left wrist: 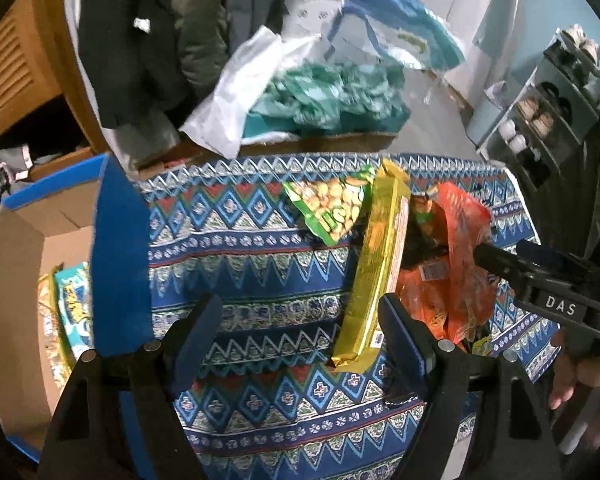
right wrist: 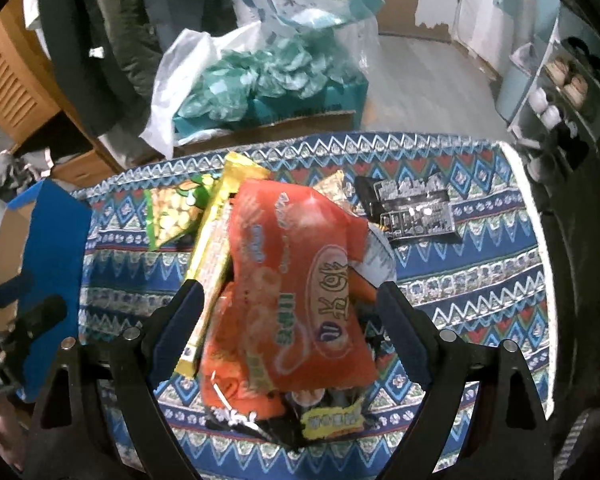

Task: Organize snacks
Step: 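Grasp the yellow wafer packet with the left tool while the right tool grasps the orange-red cracker bag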

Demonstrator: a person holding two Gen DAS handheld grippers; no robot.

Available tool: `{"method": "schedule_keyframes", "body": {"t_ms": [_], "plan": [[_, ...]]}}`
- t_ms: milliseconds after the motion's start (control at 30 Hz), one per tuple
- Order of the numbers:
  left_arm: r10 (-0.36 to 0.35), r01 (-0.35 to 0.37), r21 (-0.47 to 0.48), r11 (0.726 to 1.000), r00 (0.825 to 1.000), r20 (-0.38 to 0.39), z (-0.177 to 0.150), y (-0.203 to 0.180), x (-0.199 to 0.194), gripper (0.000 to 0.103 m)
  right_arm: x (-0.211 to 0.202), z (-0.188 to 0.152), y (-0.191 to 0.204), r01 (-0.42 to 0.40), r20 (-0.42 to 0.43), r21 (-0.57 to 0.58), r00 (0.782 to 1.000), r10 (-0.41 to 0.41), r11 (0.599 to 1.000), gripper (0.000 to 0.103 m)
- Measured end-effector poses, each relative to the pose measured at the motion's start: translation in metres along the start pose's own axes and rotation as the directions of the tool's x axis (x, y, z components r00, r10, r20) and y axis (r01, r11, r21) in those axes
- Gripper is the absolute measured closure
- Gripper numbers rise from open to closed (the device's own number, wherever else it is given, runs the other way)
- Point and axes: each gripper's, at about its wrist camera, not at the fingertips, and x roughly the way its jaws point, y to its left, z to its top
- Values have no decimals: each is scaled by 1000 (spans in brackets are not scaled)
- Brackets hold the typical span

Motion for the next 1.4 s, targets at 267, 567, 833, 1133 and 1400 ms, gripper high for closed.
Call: {"method": "schedule_keyframes", "body": {"t_ms": [267, 567, 833, 1133, 1400], "plan": [[-28, 29, 16, 999, 998, -50, 1, -10, 29, 21, 35, -1, -9, 5, -54, 23, 999, -4, 1000, 15], [-88, 88, -3, 996, 991, -104, 7, -22, 60, 22, 56, -5, -9, -4, -106, -4, 994, 3, 1000, 18], [-126, 128, 6, 992, 983, -136, 15, -32, 83, 21, 52, -5, -24, -50, -95, 35, 994, 53, 998, 50], [-134, 140, 35, 989, 981, -142, 27, -51, 102, 21, 41, -4, -28, -60, -66, 46, 996, 63, 997, 50], [-141, 157, 67, 985, 971, -195, 35, -66, 128, 21, 37, -1, -31, -63, -58, 60, 996, 66, 996, 50]]}}
